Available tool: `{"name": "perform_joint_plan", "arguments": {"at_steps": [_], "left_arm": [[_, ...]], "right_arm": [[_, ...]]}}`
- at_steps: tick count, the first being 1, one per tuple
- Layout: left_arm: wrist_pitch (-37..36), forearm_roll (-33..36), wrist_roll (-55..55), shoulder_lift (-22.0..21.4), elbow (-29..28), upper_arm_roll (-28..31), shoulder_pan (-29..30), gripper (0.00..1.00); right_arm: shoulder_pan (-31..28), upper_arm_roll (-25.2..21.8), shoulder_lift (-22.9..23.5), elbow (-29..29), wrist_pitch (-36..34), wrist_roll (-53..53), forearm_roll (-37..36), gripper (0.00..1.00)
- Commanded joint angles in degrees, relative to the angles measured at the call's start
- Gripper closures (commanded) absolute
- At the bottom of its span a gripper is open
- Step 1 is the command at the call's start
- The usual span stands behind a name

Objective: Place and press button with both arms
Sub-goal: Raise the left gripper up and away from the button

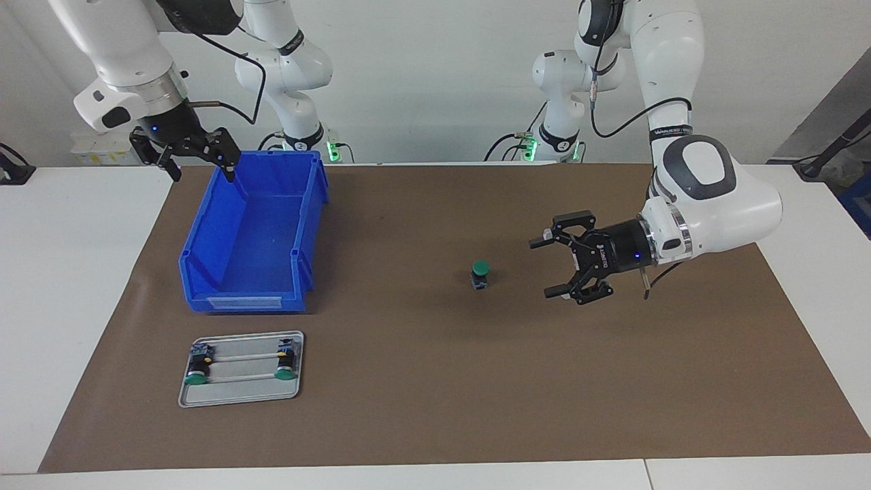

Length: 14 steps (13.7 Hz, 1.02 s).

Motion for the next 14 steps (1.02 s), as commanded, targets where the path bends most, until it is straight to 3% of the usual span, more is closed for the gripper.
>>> {"name": "perform_joint_plan", "arguments": {"at_steps": [1, 5, 9, 14], "left_arm": [[0.35, 9.72, -10.88, 0.33, 4.79, 0.13, -0.98, 0.0], [-1.31, 28.52, -25.92, -1.68, 6.66, 0.22, -5.54, 0.0], [-2.82, 51.9, -37.36, -3.09, 6.13, 0.04, -14.67, 0.0], [0.78, 54.85, -38.96, -3.44, 5.34, 1.19, -11.19, 0.0]], "right_arm": [[-0.34, 0.25, -1.37, -1.4, 0.35, -0.25, 0.69, 0.0], [-0.34, 0.25, -1.37, -1.4, 0.35, -0.26, 0.69, 0.0], [-0.34, 0.25, -1.37, -1.4, 0.35, -0.34, 0.69, 0.0], [-0.34, 0.25, -1.37, -1.4, 0.35, -0.26, 0.69, 0.0]]}}
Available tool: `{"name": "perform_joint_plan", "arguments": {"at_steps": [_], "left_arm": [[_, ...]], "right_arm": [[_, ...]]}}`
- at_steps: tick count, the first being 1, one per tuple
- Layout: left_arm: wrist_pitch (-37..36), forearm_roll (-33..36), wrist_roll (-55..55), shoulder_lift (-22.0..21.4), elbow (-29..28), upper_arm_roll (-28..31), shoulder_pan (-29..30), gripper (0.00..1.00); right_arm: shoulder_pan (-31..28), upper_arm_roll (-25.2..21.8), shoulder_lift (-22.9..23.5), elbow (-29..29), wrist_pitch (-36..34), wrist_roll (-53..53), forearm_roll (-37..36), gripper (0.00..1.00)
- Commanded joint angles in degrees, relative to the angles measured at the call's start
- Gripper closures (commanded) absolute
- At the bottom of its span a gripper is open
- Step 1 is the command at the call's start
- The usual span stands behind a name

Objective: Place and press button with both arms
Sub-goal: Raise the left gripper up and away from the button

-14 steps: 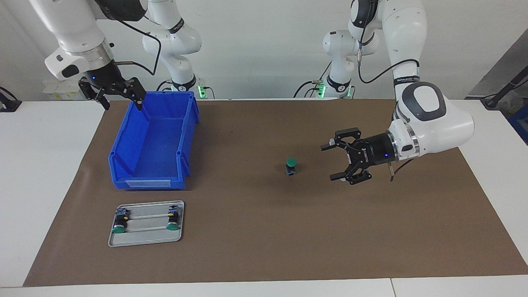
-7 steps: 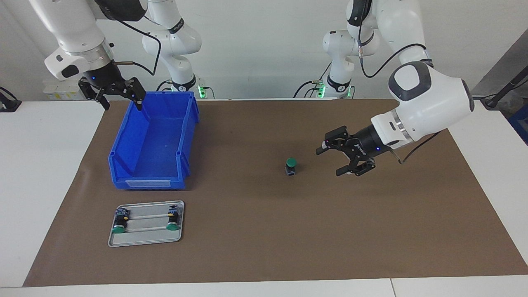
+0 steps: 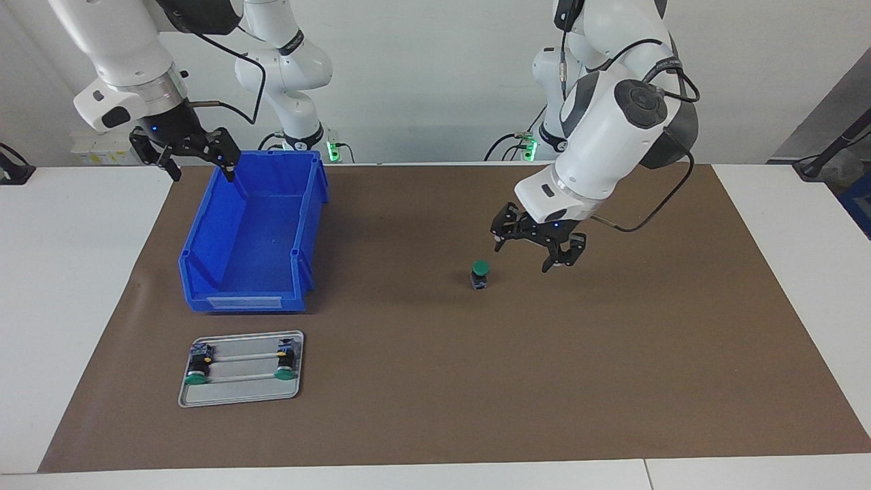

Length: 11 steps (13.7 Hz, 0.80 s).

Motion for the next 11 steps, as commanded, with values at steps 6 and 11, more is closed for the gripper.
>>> {"name": "perform_joint_plan", "arguments": {"at_steps": [6, 11], "left_arm": [[-1.41, 2.3, -3.13, -1.09, -1.09, 0.5, -1.21, 0.0], [-1.34, 4.06, -10.7, -5.12, -8.96, 0.23, -3.15, 0.01]], "right_arm": [[-0.34, 0.25, -1.37, -1.4, 0.35, -0.26, 0.69, 0.0], [-0.42, 0.25, -1.37, -1.4, 0.35, -0.34, 0.69, 0.0]]}}
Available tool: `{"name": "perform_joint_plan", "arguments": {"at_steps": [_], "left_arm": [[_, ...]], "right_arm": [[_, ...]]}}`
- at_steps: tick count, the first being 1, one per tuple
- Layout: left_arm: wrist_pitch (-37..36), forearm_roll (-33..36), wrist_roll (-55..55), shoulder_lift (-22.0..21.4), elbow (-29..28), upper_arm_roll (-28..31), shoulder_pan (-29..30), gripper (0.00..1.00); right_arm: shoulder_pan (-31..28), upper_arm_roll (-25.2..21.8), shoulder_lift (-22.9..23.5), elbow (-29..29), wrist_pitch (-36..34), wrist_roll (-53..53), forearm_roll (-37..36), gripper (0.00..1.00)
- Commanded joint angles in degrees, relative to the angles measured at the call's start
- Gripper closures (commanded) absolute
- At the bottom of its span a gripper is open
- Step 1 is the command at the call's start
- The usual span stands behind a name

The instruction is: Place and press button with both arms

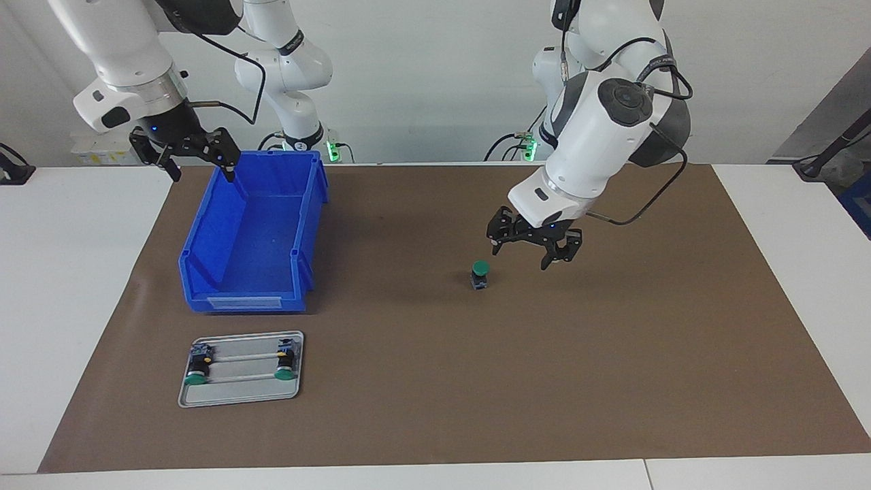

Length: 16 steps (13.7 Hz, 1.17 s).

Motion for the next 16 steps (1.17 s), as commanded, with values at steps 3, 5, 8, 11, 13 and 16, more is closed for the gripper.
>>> {"name": "perform_joint_plan", "arguments": {"at_steps": [3, 5, 8, 11, 13, 16], "left_arm": [[1.31, 3.69, -6.28, -7.44, -13.58, 0.36, -1.38, 0.05], [1.21, 3.78, -8.47, -8.76, -16.47, 0.36, -2.52, 0.13], [5.23, 3.78, -11.47, -12.62, -24.98, 0.27, -3.84, 0.4], [16.29, 3.78, -12.18, -16.14, -35.18, 0.1, -4.98, 0.64], [21.94, 3.78, -13.84, -17.2, -38.98, 0.01, -5.42, 0.71], [24.94, 3.78, -16.31, -17.29, -39.7, 0.01, -5.51, 0.8]], "right_arm": [[-0.34, 0.25, -1.37, -1.4, 0.35, -0.25, 0.69, 0.0], [-0.34, 0.25, -1.37, -1.4, 0.35, -0.25, 0.69, 0.0], [-0.42, 0.25, -1.37, -1.4, 0.35, -0.25, 0.69, 0.0], [-0.34, 0.25, -1.37, -1.4, 0.35, -0.34, 0.69, 0.0], [-0.34, 0.25, -1.37, -1.4, 0.35, -0.25, 0.69, 0.0], [-0.34, 0.25, -1.37, -1.4, 0.35, -0.26, 0.69, 0.0]]}}
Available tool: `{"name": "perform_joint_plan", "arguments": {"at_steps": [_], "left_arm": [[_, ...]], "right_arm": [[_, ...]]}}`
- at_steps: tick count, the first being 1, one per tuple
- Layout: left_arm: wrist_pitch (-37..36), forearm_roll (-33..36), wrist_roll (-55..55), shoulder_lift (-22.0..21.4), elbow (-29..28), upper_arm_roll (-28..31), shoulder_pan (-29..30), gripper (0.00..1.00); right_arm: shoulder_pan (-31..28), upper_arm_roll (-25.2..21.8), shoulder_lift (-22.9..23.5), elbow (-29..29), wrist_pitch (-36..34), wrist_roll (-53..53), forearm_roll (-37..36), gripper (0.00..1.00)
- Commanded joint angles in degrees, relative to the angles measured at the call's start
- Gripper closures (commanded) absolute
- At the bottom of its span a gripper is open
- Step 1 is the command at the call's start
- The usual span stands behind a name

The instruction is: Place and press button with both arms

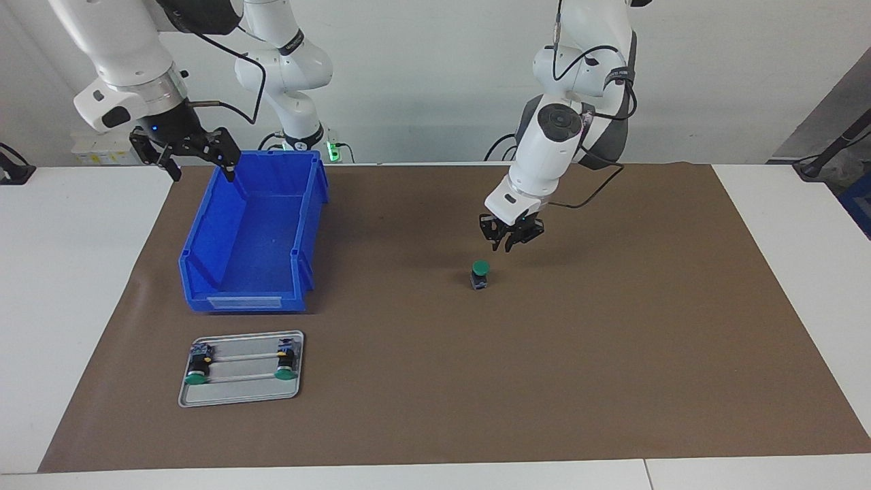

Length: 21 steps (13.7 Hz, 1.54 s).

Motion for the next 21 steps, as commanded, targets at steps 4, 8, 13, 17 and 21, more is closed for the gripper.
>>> {"name": "perform_joint_plan", "arguments": {"at_steps": [4, 8, 13, 17, 21], "left_arm": [[6.36, 1.23, -1.42, -1.93, -3.96, 0.55, -1.56, 0.83], [9.44, 1.23, -1.41, 0.27, -4.41, 0.55, -3.66, 0.83], [10.41, 1.23, -1.33, 1.77, -4.58, 0.55, -4.63, 0.83], [12.96, 1.23, -1.15, 2.91, -4.49, 0.63, -4.9, 0.82], [14.89, 1.23, -0.02, 3.35, -4.49, 0.72, -4.72, 0.83]], "right_arm": [[-0.34, 0.25, -1.37, -1.4, 0.35, -0.26, 0.69, 0.0], [-0.34, 0.25, -1.37, -1.4, 0.35, -0.34, 0.69, 0.0], [-0.34, 0.25, -1.37, -1.4, 0.35, -0.34, 0.69, 0.0], [-0.34, 0.25, -1.37, -1.4, 0.35, -0.34, 0.69, 0.0], [-0.34, 0.25, -1.37, -1.4, 0.35, -0.34, 0.69, 0.0]]}}
